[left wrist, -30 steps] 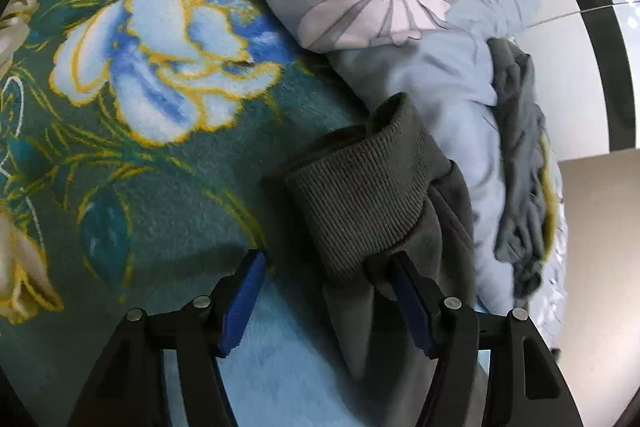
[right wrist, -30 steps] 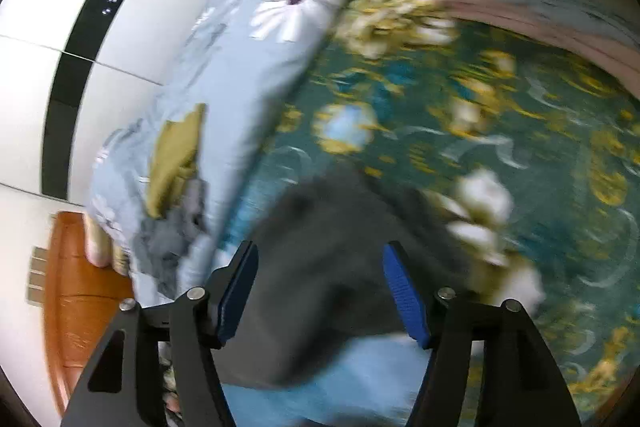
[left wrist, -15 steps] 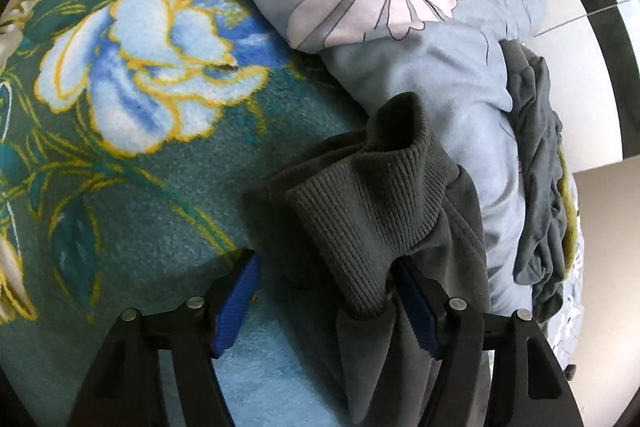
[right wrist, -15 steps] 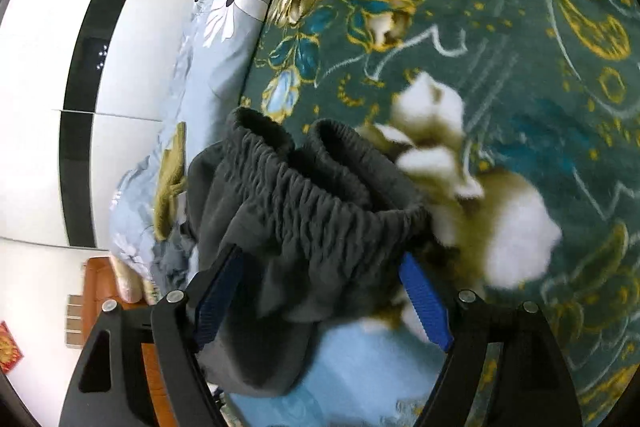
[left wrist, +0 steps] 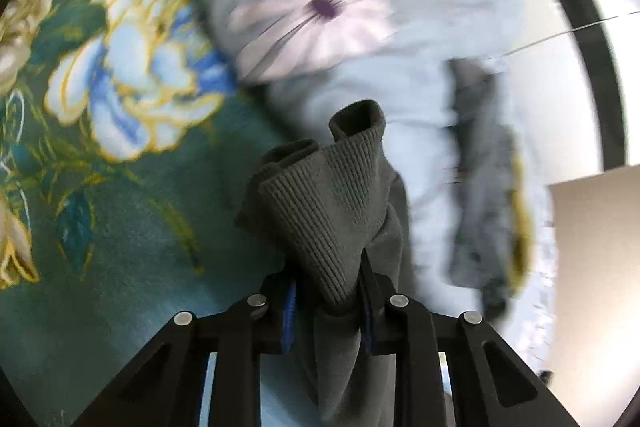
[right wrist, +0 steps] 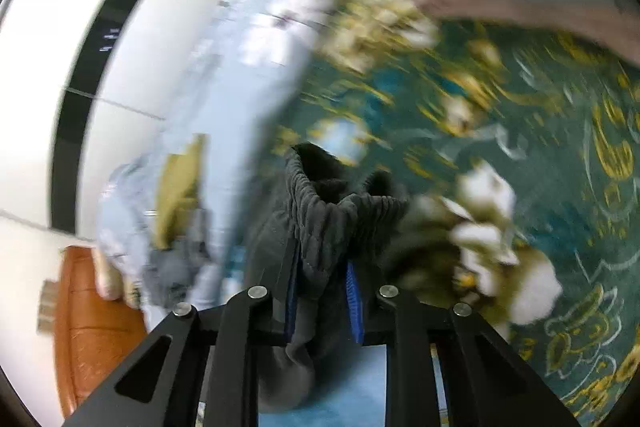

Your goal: Fold clothes

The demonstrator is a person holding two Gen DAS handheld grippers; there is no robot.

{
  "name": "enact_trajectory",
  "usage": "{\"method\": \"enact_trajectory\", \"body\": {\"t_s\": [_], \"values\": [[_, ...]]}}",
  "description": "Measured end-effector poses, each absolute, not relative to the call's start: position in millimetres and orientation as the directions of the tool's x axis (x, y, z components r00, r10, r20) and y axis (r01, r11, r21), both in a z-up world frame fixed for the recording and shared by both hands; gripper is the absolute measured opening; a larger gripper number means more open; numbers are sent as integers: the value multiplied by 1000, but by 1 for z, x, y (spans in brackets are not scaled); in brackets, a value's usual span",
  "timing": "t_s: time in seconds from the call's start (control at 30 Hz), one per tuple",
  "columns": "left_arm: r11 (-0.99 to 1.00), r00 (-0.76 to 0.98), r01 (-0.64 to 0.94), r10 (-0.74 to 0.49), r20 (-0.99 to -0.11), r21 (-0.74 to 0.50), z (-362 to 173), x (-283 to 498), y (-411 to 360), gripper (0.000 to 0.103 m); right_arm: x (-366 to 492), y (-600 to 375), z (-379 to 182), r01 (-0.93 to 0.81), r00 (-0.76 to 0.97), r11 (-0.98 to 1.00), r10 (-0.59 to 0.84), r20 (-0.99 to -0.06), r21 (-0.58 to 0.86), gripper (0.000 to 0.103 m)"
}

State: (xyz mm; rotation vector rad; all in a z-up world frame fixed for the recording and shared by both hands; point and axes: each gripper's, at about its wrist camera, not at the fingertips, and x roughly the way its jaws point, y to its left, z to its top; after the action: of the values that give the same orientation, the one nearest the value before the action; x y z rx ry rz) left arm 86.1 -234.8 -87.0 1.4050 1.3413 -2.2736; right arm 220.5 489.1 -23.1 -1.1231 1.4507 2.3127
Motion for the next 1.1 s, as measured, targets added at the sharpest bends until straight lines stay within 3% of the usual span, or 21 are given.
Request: {"method": "enact_trajectory", "body": {"t_s": [0.2, 0.3, 0.43, 0.6, 0.73, 0.8, 0.87, 0.97, 1.1], "values": [[-597, -677, 378, 343, -651, -708, -16, 166, -269, 26, 244, 488, 36, -331, -798, -564, -261, -544, 757, 21], [-610, -617, 441, 328, -716, -659, -55, 186, -283, 26, 257, 495, 0, -404, -741, -564, -260, -619, 720, 21], [-478, -499, 632, 350, -793, -610, -144, 209, -292, 26, 267, 492, -73, -552, -618, -497, -296, -728, 670, 21], [-423, -506, 664, 352, -787, -616, -165, 224, -293, 26, 278, 492, -83, -572, -604, -467, -316, -731, 674, 23], [-546, -475, 626, 299, -827, -557, -142, 212, -284, 26, 265, 480, -59, -534, -522, -614, -302, -798, 582, 32], [-616, -481, 583, 263, -836, -529, -121, 207, -276, 26, 263, 477, -47, -522, -504, -661, -271, -820, 539, 49], [-692, -500, 528, 216, -839, -492, -96, 201, -262, 26, 270, 476, -32, -514, -501, -704, -218, -838, 491, 57], [-833, -555, 403, 106, -825, -378, -51, 197, -224, 26, 281, 478, -11, -511, -510, -733, -162, -845, 449, 57], [-956, -619, 176, 79, -782, -236, -6, 197, -142, 26, 296, 481, 14, -493, -574, -721, -152, -805, 488, 57]]}}
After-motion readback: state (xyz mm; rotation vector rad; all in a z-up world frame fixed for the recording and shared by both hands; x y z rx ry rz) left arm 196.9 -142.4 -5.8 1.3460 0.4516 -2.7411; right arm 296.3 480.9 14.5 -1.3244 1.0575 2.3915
